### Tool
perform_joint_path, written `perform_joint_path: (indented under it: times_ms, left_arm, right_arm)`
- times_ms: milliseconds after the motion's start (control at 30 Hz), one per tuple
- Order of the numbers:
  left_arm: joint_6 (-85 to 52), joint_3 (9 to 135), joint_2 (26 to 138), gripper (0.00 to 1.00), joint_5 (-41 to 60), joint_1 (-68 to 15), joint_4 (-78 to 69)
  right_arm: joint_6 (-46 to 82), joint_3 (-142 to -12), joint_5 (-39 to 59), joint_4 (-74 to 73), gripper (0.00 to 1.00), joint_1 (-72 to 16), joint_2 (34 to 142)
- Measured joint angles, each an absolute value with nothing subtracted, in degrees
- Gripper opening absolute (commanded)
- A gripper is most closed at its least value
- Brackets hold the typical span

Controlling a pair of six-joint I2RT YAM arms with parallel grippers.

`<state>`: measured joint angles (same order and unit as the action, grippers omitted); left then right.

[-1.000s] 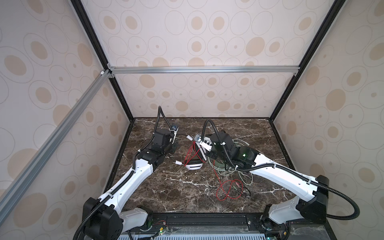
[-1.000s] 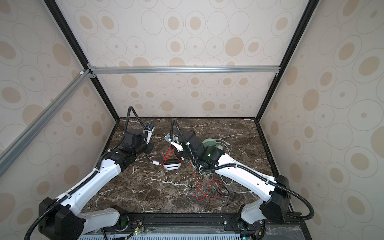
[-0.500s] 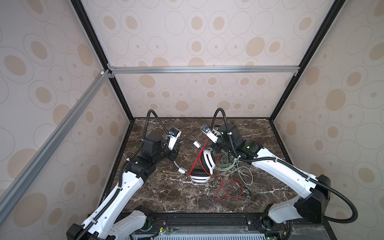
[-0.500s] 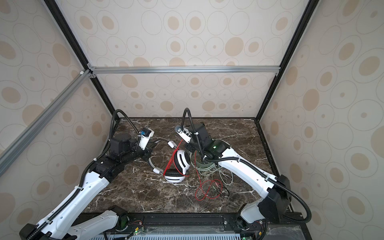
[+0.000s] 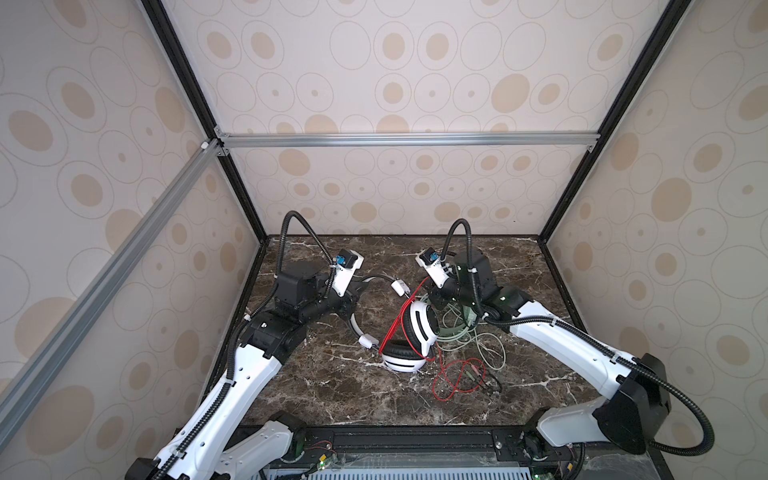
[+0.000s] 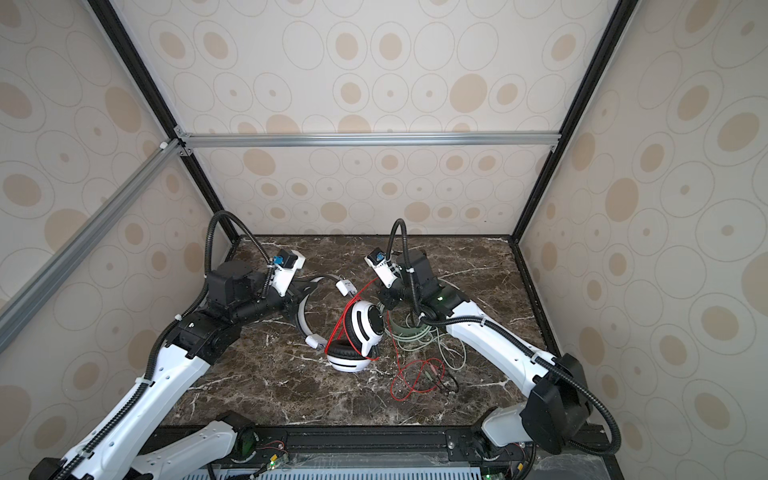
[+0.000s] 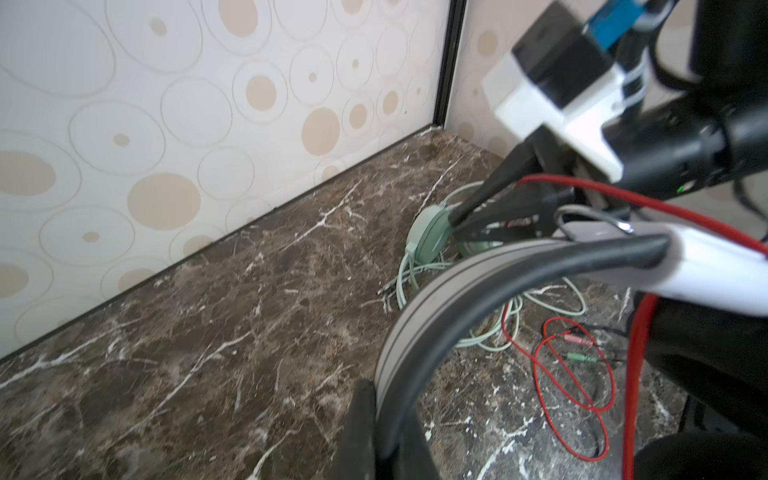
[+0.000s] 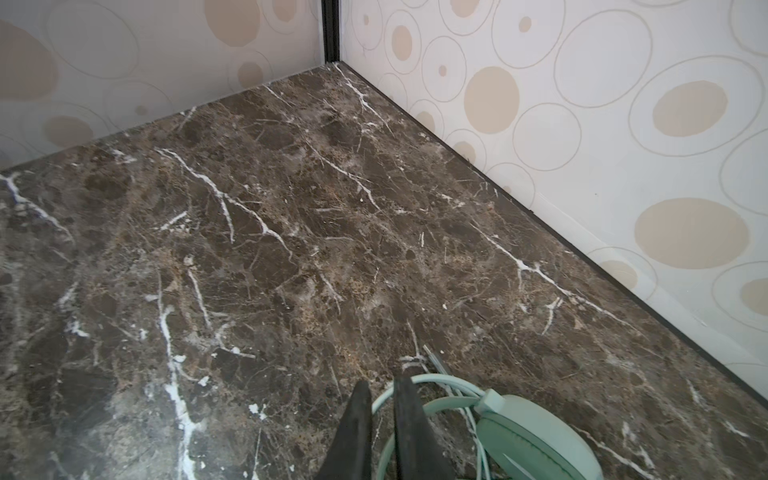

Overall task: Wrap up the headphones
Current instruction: 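Lift the white headset again with the left gripper while right moves to the cable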

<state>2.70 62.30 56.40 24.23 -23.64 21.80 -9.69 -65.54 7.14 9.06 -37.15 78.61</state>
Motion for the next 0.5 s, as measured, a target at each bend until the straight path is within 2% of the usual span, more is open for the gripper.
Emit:
perform_joint_path:
  times_ms: [500]
  left_arm:
    - [-7.03,73.10,58.92,0.00,28.71,-23.62,15.84]
  right_arm:
    - [2.31,-54.48,16.05,-10.17,0.17,-37.15,76.62]
